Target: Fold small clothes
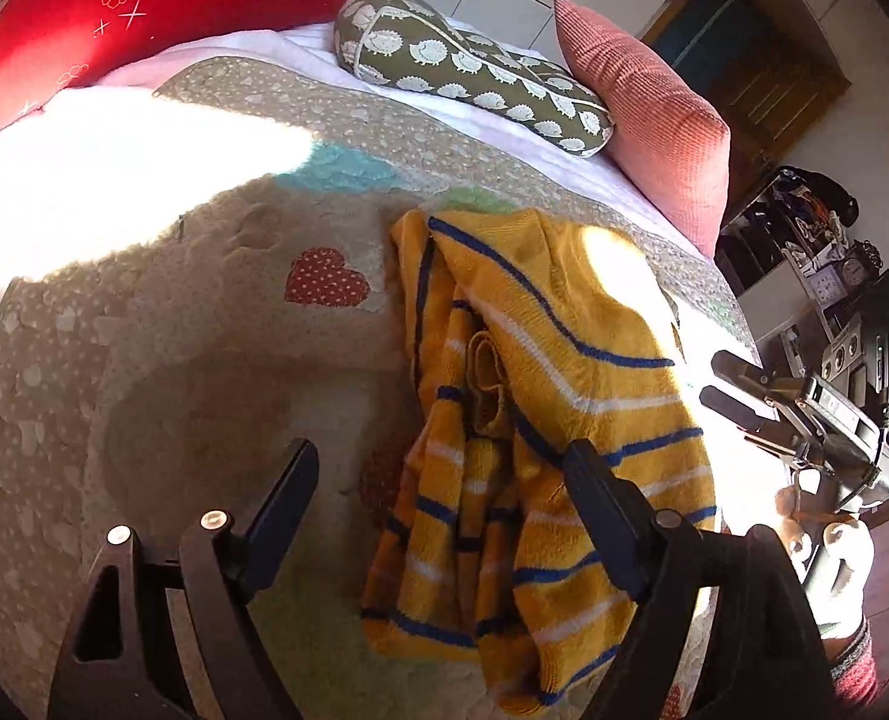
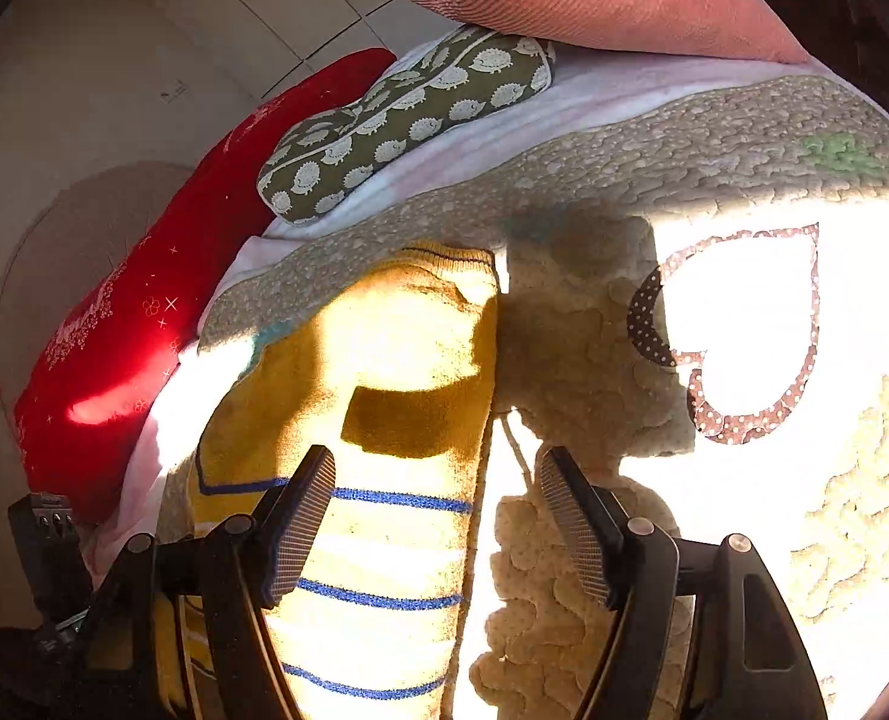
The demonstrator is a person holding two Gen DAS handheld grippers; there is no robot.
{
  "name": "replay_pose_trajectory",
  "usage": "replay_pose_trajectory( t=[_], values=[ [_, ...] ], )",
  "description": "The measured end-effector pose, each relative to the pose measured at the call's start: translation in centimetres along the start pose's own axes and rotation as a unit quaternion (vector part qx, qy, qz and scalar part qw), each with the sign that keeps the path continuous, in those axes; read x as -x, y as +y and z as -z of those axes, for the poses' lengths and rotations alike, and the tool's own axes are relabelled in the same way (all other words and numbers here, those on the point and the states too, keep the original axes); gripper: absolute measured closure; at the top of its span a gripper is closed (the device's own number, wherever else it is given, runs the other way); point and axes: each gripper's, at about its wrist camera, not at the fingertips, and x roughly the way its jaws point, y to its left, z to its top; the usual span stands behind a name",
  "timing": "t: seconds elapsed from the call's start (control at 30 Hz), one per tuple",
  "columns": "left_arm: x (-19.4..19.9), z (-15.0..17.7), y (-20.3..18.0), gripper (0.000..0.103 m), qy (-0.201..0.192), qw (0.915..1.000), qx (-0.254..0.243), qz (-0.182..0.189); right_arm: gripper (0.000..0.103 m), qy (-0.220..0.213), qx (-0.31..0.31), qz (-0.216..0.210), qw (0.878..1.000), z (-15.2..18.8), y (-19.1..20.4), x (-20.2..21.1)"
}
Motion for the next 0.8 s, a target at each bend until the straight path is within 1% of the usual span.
replay_pose_trajectory(
  t=[0.07,0.13,0.2,0.23,0.27,0.3,0.33,0.37,0.4,0.47,0.5,0.57,0.63,0.67,0.7,0.77,0.8],
  values=[
    [-0.9,-0.8,-0.4,0.011,-0.003,0.9999,-0.009,0.004,0.028,0.016,-0.038,-0.056,0.998,0.1,-1.4,-1.0],
    [-2.3,-1.4,-0.6,0.010,0.012,0.9998,-0.016,0.002,0.028,0.038,-0.064,-0.094,0.993,0.3,-1.8,-2.9],
    [-3.9,-1.6,-0.8,0.008,0.036,0.9989,-0.022,0.020,0.028,0.057,-0.078,-0.118,0.988,0.7,-1.7,-5.0],
    [-4.8,-1.6,-0.8,0.008,0.053,0.9981,-0.021,0.025,0.028,0.056,-0.080,-0.123,0.988,0.9,-1.5,-5.8],
    [-5.7,-1.5,-0.8,0.008,0.070,0.9971,-0.013,0.026,0.028,0.042,-0.080,-0.122,0.988,0.9,-1.2,-6.0],
    [-6.1,-1.3,-0.7,0.015,0.078,0.9965,0.001,0.030,0.032,0.034,-0.080,-0.123,0.989,0.9,-0.9,-6.1],
    [-6.0,-1.2,-0.8,0.025,0.075,0.9963,0.013,0.040,0.051,0.037,-0.080,-0.118,0.989,0.8,-0.5,-6.3],
    [-5.8,-1.2,-1.0,0.048,0.080,0.9944,0.027,0.064,0.056,0.042,-0.084,-0.116,0.989,0.8,-0.3,-6.2],
    [-5.2,-1.1,-1.4,0.050,0.072,0.9953,0.032,0.057,0.063,0.041,-0.087,-0.126,0.987,0.6,-0.2,-5.7],
    [-4.3,-1.1,-3.0,0.054,0.062,0.9973,0.010,0.040,0.066,0.039,-0.084,-0.150,0.984,0.3,0.0,-4.2],
    [-4.0,-1.1,-3.7,0.055,0.061,0.9972,0.008,0.041,0.066,0.034,-0.078,-0.156,0.984,0.1,0.2,-3.1],
    [-3.7,-1.2,-4.9,0.056,0.064,0.9964,0.012,0.053,0.066,0.016,-0.057,-0.157,0.986,-0.4,0.8,-0.8],
    [-3.8,-1.3,-6.3,0.056,0.060,0.9968,0.008,0.052,0.066,0.004,-0.048,-0.158,0.986,-1.0,0.9,1.1],
    [-4.0,-1.2,-6.7,0.056,0.059,0.9971,0.007,0.047,0.066,0.001,-0.044,-0.151,0.987,-1.2,0.7,1.7],
    [-4.4,-1.1,-7.1,0.056,0.060,0.9974,0.007,0.040,0.066,-0.001,-0.037,-0.135,0.990,-1.3,0.5,2.1],
    [-5.6,-0.7,-7.2,0.055,0.071,0.9975,0.009,0.006,0.061,0.009,-0.040,-0.096,0.995,-1.3,-0.7,1.7],
    [-6.2,-0.6,-7.0,0.050,0.079,0.9967,0.016,-0.001,0.056,0.023,-0.048,-0.069,0.996,-1.0,-1.8,1.0]
  ],
)
